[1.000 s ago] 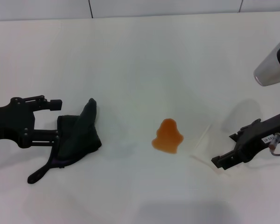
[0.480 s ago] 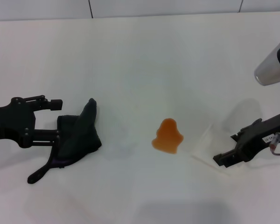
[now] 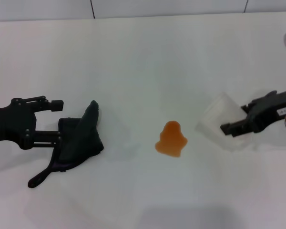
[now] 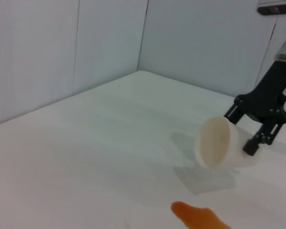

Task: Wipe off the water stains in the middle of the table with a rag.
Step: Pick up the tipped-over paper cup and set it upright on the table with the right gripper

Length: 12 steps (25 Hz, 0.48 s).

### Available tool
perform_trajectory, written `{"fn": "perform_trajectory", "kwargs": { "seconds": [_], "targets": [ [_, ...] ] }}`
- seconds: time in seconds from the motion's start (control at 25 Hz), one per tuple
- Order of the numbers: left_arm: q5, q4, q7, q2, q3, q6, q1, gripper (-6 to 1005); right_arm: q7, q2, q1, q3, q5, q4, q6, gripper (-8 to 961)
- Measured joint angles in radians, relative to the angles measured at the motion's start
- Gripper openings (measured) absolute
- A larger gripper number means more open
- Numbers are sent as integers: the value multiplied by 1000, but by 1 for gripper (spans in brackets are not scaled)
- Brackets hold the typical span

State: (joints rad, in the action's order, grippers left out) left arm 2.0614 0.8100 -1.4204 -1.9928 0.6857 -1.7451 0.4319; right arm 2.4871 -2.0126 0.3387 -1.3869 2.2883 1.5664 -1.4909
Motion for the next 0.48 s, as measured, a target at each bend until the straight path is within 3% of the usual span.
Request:
{"fn": "perform_trajectory", "kwargs": {
  "seconds": [0.24, 0.48],
  "targets": [
    [-17, 0, -1, -1, 0, 13, 3, 869, -72, 0, 0, 46, -37, -69, 82, 705],
    [-40, 0, -8, -2, 0, 26, 4, 869, -246, 0, -7, 124, -198, -228, 164, 705]
  ]
}}
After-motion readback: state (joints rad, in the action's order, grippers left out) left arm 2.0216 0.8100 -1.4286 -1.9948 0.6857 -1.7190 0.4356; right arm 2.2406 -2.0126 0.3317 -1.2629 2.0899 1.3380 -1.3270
